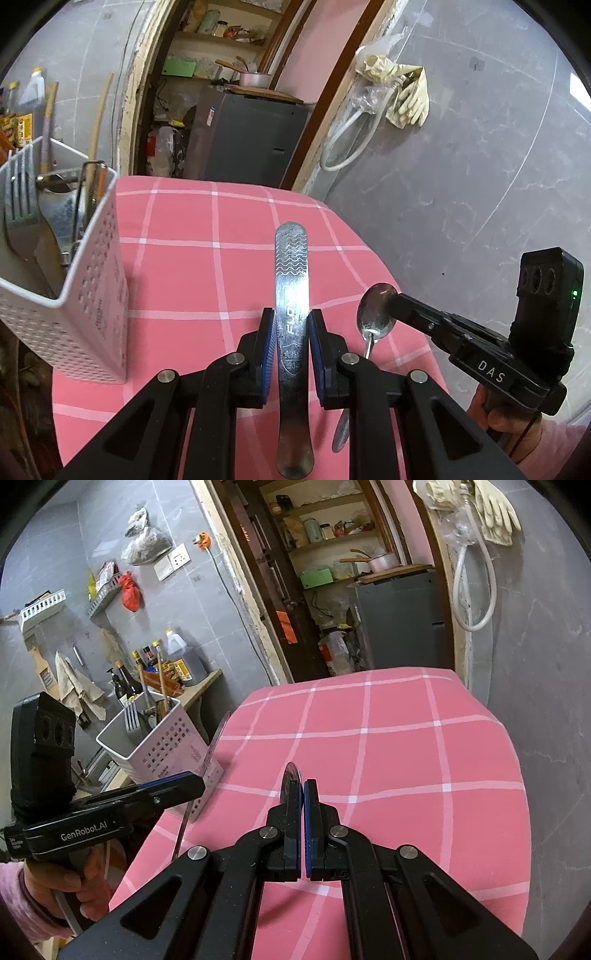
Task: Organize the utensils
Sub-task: 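Carry the knife and spoon over the white holder and lower them in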
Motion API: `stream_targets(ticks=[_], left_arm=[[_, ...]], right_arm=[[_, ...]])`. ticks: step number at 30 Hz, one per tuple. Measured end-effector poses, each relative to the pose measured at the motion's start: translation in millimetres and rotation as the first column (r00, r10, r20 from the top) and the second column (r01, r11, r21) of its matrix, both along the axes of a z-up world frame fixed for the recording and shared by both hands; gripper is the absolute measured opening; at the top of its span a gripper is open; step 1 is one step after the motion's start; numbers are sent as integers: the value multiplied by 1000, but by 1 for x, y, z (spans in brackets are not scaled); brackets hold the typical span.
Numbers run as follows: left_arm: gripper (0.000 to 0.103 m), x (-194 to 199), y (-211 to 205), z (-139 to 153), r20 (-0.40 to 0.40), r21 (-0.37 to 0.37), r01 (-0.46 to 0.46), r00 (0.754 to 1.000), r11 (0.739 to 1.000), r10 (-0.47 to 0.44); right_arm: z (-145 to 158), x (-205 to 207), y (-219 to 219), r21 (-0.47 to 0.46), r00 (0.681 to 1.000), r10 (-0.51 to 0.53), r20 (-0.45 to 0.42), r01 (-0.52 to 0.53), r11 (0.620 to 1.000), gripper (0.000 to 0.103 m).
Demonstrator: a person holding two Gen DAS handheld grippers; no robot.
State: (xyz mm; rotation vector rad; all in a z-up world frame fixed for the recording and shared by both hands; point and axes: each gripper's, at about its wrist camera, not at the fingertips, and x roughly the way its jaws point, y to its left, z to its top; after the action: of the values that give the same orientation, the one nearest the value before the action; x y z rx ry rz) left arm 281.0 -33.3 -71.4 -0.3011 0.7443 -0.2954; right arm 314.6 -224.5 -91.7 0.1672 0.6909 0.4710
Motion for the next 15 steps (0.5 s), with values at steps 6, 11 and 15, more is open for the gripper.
stream_targets(ticks=[6,11,15], left_arm=[[17,-6,7,2,8,-7,-19,1000,1000,19],[17,-13,11,11,28,-16,-36,999,999,36],[17,-18,19,21,56,-21,-52,997,998,53]], right_arm=[[4,-2,6,1,1000,18,7,-18,1000,2],[11,-4,10,2,999,29,24,-29,1000,2],[24,-5,14,6,997,37,61,-37,999,2]])
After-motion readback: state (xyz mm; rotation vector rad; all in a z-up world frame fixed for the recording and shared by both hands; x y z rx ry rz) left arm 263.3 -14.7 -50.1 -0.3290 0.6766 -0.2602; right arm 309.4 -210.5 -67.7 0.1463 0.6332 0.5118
